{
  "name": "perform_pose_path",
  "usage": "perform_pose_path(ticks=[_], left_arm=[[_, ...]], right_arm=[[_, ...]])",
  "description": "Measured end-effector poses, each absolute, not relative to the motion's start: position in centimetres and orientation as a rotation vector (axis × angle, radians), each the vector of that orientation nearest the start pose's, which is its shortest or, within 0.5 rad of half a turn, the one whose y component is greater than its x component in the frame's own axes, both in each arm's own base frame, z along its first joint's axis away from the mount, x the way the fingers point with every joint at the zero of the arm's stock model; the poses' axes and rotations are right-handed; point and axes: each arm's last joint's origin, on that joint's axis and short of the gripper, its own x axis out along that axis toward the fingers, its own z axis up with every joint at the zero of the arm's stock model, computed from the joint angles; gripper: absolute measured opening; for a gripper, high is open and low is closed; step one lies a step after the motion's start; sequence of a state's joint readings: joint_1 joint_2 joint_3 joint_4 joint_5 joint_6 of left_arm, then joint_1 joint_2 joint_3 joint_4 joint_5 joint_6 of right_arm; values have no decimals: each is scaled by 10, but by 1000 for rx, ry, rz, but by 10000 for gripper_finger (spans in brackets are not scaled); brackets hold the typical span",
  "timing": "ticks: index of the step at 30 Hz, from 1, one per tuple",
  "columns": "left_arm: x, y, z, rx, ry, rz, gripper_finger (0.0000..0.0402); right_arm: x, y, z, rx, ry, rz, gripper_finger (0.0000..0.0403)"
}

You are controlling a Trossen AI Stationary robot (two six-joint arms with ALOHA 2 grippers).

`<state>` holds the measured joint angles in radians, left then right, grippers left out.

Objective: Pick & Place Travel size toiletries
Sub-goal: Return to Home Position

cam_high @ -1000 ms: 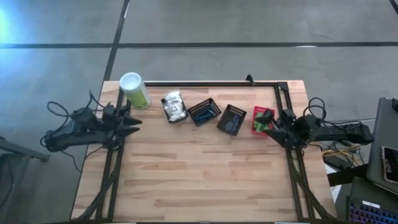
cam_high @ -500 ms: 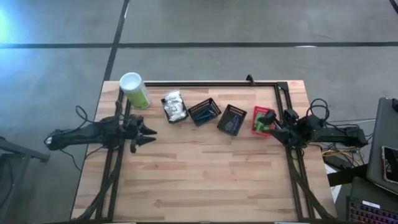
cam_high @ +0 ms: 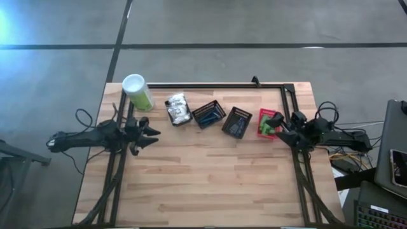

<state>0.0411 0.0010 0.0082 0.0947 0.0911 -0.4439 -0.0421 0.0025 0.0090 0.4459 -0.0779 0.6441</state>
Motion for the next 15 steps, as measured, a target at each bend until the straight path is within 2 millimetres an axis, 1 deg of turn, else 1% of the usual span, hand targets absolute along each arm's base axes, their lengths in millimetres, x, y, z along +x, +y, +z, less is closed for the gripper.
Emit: perform_pose_path(ticks=[15], left_arm=[[97,0,174,-440,-77,-86,181]], right_arm=[[93,-2,203,613,-360,158,364]])
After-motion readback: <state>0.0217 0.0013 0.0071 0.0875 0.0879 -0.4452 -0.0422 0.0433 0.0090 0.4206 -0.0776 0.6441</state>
